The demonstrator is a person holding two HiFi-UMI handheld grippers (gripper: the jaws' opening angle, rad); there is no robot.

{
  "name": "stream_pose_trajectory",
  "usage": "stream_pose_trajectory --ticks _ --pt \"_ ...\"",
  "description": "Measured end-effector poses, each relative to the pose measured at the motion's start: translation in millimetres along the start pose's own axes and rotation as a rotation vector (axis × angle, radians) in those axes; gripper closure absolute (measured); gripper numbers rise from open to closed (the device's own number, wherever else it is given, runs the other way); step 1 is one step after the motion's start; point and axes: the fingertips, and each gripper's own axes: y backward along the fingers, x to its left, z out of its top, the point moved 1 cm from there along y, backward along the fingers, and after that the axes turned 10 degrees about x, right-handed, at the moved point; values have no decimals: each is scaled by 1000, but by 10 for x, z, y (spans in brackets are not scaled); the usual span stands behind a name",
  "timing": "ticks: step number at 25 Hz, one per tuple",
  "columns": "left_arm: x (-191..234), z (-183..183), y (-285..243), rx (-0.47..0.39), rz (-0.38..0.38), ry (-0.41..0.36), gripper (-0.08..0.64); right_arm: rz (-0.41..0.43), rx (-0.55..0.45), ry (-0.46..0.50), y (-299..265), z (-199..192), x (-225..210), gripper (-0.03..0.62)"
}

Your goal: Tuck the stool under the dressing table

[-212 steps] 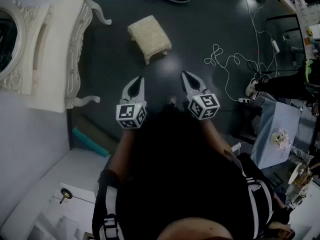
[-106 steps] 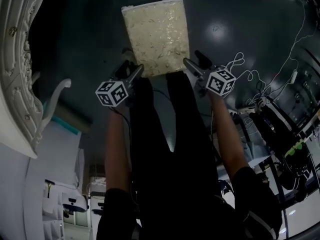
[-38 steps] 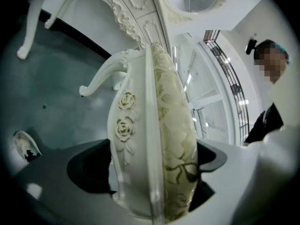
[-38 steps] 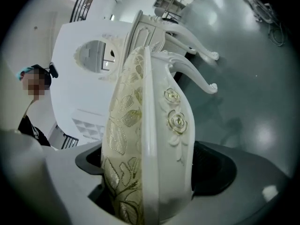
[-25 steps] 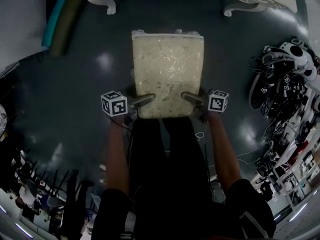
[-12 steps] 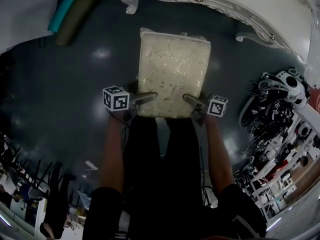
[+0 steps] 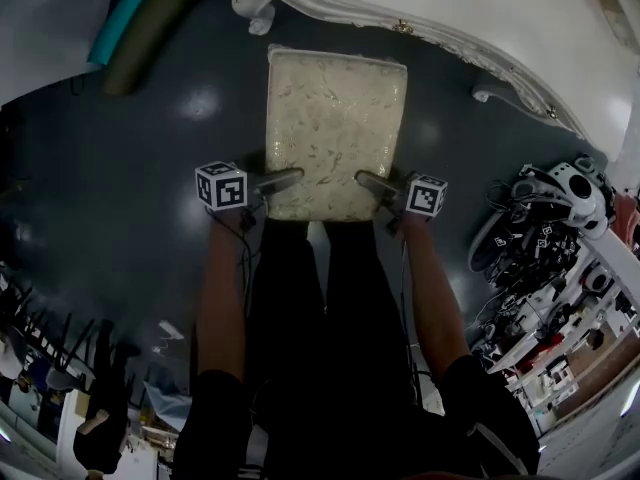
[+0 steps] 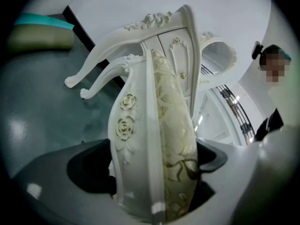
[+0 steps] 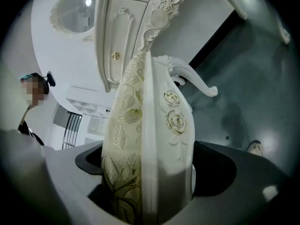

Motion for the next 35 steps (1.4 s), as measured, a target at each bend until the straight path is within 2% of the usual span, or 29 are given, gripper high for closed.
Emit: stream_pose_trajectory --ticks 6,12,17,20,25,35 --pt "417 190 -220 -21 14 12 32 26 24 29 -200 299 -370 43" --pt "796 406 -333 -63 5 5 32 18 24 39 -410 533 -718 43" --pt "1184 727 -520 -65 2 11 32 -5 14 15 -573 802 -1154 43" --pt "1319 801 -571 -74 2 8 32 -4 4 4 -638 827 -1304 43" --pt "1626 977 -632 -58 2 14 32 3 -17 -25 -841 989 -1474 43" --pt "1639 993 -648 -71 -15 8 32 24 -43 27 -870 1092 -1330 43"
